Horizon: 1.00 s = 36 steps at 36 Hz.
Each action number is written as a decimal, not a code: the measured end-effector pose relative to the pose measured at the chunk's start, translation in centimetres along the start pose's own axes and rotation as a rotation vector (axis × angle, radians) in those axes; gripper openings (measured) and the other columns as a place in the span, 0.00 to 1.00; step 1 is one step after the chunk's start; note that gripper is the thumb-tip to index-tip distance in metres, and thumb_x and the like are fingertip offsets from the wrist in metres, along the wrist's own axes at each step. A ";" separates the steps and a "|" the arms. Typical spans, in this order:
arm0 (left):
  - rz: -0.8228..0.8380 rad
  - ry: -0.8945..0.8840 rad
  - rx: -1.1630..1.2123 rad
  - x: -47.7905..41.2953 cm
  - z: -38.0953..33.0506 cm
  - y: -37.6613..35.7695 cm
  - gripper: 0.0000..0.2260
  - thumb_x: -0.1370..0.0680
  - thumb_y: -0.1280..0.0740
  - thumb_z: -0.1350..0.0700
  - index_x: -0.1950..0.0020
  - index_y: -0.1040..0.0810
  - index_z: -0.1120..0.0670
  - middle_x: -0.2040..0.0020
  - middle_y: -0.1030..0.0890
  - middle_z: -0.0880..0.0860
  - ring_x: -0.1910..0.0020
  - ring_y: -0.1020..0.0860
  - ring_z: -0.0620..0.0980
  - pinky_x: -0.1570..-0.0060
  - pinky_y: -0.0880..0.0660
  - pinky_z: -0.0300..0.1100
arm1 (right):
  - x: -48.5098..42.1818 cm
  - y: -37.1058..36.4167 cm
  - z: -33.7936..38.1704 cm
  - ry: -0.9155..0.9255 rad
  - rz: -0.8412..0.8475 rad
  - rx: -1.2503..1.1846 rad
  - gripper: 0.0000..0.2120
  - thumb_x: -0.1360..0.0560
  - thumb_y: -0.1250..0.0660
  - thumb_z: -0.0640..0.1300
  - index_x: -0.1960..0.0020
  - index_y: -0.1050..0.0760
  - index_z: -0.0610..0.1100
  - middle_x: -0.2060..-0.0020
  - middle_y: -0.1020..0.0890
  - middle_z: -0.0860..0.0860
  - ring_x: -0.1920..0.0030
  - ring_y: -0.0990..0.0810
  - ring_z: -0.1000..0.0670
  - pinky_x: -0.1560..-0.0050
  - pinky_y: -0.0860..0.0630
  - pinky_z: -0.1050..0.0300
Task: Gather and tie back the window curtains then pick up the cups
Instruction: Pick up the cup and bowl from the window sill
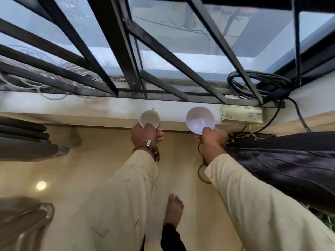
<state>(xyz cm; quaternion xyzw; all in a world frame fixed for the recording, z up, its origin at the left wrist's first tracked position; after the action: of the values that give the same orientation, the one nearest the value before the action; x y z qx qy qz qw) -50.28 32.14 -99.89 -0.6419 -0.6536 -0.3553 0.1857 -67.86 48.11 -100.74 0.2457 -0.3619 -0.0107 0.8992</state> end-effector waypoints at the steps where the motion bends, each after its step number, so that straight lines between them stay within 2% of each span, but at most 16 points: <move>1: -0.006 -0.007 -0.004 0.3 -0.5 0.5 0.13 0.27 0.43 0.64 0.47 0.22 0.62 0.63 0.17 0.61 0.73 0.18 0.55 0.74 0.22 0.44 | 0.5 0.2 0.4 0.006 0.004 0.002 0.14 0.26 0.37 0.33 0.42 0.21 0.32 0.65 0.16 0.39 0.76 0.20 0.48 0.78 0.26 0.61; 4: -0.012 -0.016 -0.013 1.4 -1.8 1.7 0.13 0.26 0.42 0.63 0.46 0.22 0.62 0.63 0.17 0.61 0.73 0.18 0.55 0.75 0.22 0.44 | 2.1 0.7 1.7 0.028 0.010 0.001 0.13 0.26 0.38 0.33 0.43 0.22 0.33 0.67 0.17 0.41 0.76 0.19 0.48 0.76 0.22 0.59; 7: -0.015 -0.027 -0.022 2.7 -3.3 2.9 0.13 0.25 0.42 0.63 0.45 0.22 0.62 0.63 0.17 0.61 0.73 0.18 0.55 0.74 0.20 0.45 | 3.8 1.2 2.9 0.053 0.016 0.017 0.13 0.26 0.37 0.34 0.44 0.21 0.36 0.71 0.18 0.43 0.75 0.18 0.47 0.67 0.17 0.53; 10: -0.033 -0.031 -0.020 3.8 -4.7 4.2 0.13 0.25 0.41 0.62 0.45 0.22 0.63 0.64 0.17 0.61 0.73 0.18 0.55 0.75 0.21 0.43 | 5.5 1.6 4.3 0.082 0.028 0.014 0.14 0.26 0.38 0.34 0.43 0.21 0.37 0.67 0.16 0.42 0.74 0.17 0.47 0.69 0.18 0.56; 17: -0.051 -0.047 -0.035 6.4 -7.4 6.8 0.15 0.24 0.40 0.62 0.39 0.23 0.61 0.62 0.17 0.59 0.74 0.18 0.52 0.76 0.22 0.41 | 9.3 1.7 6.0 0.109 0.077 0.008 0.15 0.29 0.39 0.34 0.45 0.20 0.37 0.77 0.21 0.47 0.78 0.19 0.48 0.61 0.15 0.46; 22: -0.055 -0.042 -0.017 8.4 -8.6 8.6 0.14 0.24 0.40 0.62 0.41 0.23 0.61 0.64 0.17 0.60 0.74 0.18 0.53 0.74 0.20 0.43 | 12.3 2.4 6.9 0.137 0.098 0.035 0.16 0.28 0.38 0.34 0.42 0.20 0.38 0.71 0.18 0.45 0.76 0.17 0.47 0.64 0.16 0.49; 29: -0.061 -0.049 0.018 11.3 -10.7 11.2 0.14 0.25 0.41 0.62 0.43 0.21 0.63 0.66 0.17 0.61 0.75 0.18 0.54 0.73 0.20 0.47 | 16.6 3.8 8.4 0.189 0.124 0.102 0.15 0.27 0.36 0.36 0.41 0.20 0.39 0.74 0.18 0.46 0.74 0.16 0.47 0.60 0.15 0.48; 33: -0.066 -0.051 0.028 12.6 -11.7 13.1 0.15 0.25 0.41 0.62 0.42 0.22 0.62 0.65 0.17 0.61 0.75 0.18 0.54 0.73 0.19 0.47 | 18.8 4.4 9.3 0.224 0.144 0.141 0.15 0.28 0.36 0.37 0.43 0.19 0.38 0.72 0.17 0.44 0.75 0.17 0.48 0.64 0.16 0.53; 36: -0.078 -0.045 0.028 13.5 -12.2 14.5 0.14 0.24 0.41 0.62 0.42 0.22 0.62 0.66 0.17 0.60 0.75 0.18 0.54 0.73 0.19 0.47 | 20.1 4.7 9.6 0.242 0.163 0.167 0.15 0.29 0.37 0.37 0.44 0.19 0.38 0.73 0.17 0.44 0.77 0.18 0.48 0.64 0.16 0.52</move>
<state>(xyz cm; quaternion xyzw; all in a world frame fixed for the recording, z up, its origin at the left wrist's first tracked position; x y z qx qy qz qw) -40.29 32.02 -78.91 -0.6213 -0.6870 -0.3385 0.1658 -60.07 44.14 -79.70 0.2888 -0.2692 0.1218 0.9107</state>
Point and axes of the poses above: each hand's wrist, its own x-axis away from the middle knuckle, its own y-axis out of the back of the hand, z = x × y, the point moved 6 cm from there along -x, towards the middle knuckle
